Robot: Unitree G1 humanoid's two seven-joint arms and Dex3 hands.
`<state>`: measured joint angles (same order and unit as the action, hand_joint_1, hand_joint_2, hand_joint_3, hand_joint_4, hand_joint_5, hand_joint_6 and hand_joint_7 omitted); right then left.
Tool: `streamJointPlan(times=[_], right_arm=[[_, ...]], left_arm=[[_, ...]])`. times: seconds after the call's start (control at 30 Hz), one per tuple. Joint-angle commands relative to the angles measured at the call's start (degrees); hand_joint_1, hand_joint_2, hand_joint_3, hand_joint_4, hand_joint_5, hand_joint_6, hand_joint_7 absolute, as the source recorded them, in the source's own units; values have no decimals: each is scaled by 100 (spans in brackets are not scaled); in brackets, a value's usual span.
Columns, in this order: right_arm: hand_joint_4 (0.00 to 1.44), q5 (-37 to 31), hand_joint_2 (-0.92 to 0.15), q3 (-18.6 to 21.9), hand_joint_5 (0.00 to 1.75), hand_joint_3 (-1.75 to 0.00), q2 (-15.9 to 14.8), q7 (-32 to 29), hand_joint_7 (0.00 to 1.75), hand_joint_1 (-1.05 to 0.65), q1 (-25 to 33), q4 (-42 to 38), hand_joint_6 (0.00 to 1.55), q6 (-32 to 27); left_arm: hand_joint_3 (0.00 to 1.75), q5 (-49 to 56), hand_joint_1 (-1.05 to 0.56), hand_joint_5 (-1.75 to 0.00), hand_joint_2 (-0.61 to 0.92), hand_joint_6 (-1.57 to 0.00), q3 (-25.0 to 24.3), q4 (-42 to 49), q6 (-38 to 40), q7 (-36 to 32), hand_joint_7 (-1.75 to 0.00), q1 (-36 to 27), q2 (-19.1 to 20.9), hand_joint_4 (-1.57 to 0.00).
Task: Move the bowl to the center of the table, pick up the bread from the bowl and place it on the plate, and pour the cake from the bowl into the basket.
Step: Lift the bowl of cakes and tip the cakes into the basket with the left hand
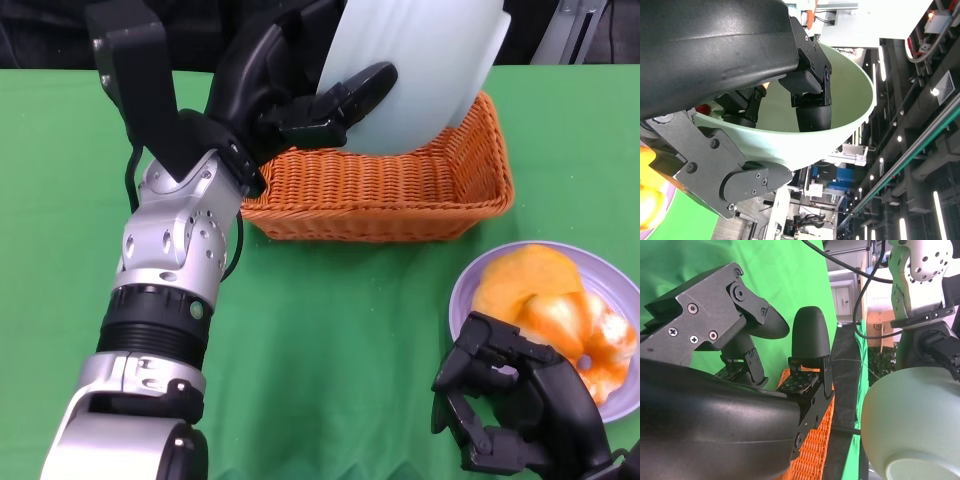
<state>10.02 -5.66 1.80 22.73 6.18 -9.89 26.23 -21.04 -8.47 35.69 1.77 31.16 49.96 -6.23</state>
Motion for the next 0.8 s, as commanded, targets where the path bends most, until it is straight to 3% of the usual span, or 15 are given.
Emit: streamJointPlan(times=[0.03, 0.27, 0.37, 0.5, 0.6, 0.63, 0.8], right_arm=[[75, 53, -52, 30, 170, -120, -50, 33, 148, -9, -35, -19, 67, 97], [74, 97, -53, 40, 170, -119, -49, 101, 148, -9, -41, -67, 67, 100], [75, 93, -53, 45, 170, -118, -53, 99, 147, -9, -55, -74, 67, 51], [76, 90, -53, 44, 169, -117, -52, 101, 147, -8, -60, -72, 68, 43], [75, 64, -53, 47, 169, -117, -55, 91, 146, -8, -68, -90, 68, 73], [75, 54, -53, 48, 169, -117, -58, 86, 146, -8, -69, -94, 68, 82], [75, 70, -53, 53, 169, -118, -44, 93, 147, -8, -53, -96, 67, 129]], left_arm=[[116, -194, -11, -161, 54, -87, -128, -2, 55, 22, -135, 57, 45, -82], [118, -549, -11, -169, 54, -83, -320, 37, 500, 53, -143, 108, 5, -77], [119, -1137, -13, -167, 57, -84, -677, 102, 1251, -75, -142, 225, -56, -77], [110, -2418, -17, -163, 61, -80, -1548, 355, 2902, -716, -144, 568, -56, -76], [62, -2864, -26, -167, 82, -72, -1947, 532, 3441, -1096, -155, 751, 17, -74], [53, -2901, -27, -169, 87, -71, -2001, 540, 3499, -1166, -158, 773, 25, -73], [48, -3019, -25, -174, 92, -62, -2162, 573, 3649, -1358, -170, 823, 48, -67]])
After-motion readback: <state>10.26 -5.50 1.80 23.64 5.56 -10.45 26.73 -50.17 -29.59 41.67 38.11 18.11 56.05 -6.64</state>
